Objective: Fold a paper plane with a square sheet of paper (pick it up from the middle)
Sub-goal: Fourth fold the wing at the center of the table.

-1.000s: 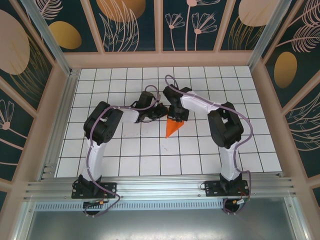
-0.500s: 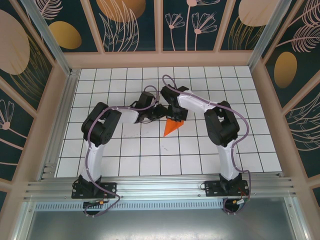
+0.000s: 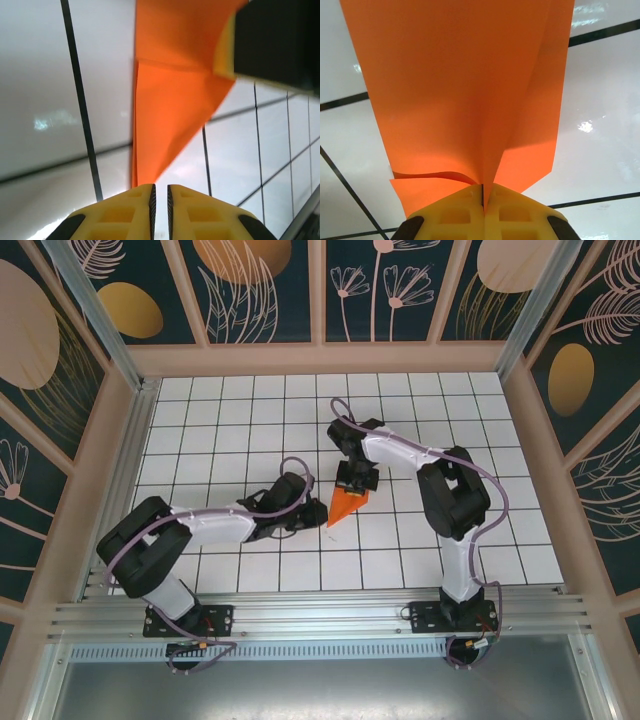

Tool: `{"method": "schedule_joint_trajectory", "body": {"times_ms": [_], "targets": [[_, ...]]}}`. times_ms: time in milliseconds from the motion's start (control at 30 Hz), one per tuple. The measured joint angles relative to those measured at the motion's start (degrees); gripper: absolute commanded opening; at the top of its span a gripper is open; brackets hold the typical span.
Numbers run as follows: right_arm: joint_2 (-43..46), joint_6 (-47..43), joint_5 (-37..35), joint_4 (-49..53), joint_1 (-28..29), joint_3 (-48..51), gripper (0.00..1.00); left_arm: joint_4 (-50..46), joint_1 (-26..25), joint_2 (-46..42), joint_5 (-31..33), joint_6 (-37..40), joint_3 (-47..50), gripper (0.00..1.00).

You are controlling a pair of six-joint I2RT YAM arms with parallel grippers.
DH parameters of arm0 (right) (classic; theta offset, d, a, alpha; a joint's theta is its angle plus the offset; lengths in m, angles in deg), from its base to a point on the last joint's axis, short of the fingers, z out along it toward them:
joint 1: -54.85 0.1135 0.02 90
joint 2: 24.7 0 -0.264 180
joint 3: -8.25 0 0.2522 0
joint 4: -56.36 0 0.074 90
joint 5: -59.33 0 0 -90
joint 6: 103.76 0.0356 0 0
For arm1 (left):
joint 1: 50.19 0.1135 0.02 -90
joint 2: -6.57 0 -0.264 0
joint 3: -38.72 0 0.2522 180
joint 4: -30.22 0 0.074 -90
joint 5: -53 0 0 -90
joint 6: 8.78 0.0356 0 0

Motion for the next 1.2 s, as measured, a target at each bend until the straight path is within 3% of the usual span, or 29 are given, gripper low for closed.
{"method": "schedule_joint_trajectory", "body": {"times_ms": [533, 1200], "targets": [[0.00, 1.16, 3.54, -0.39, -0.15, 1.46, 0.00, 9.84, -3.17, 5.33, 1.70, 8.68, 1.81, 0.27], [0.04, 6.34, 7.76, -0.50, -1.51, 1.55, 0.00, 10.40, -3.91, 10.45, 3.74, 11.50, -2.27, 0.35]]}}
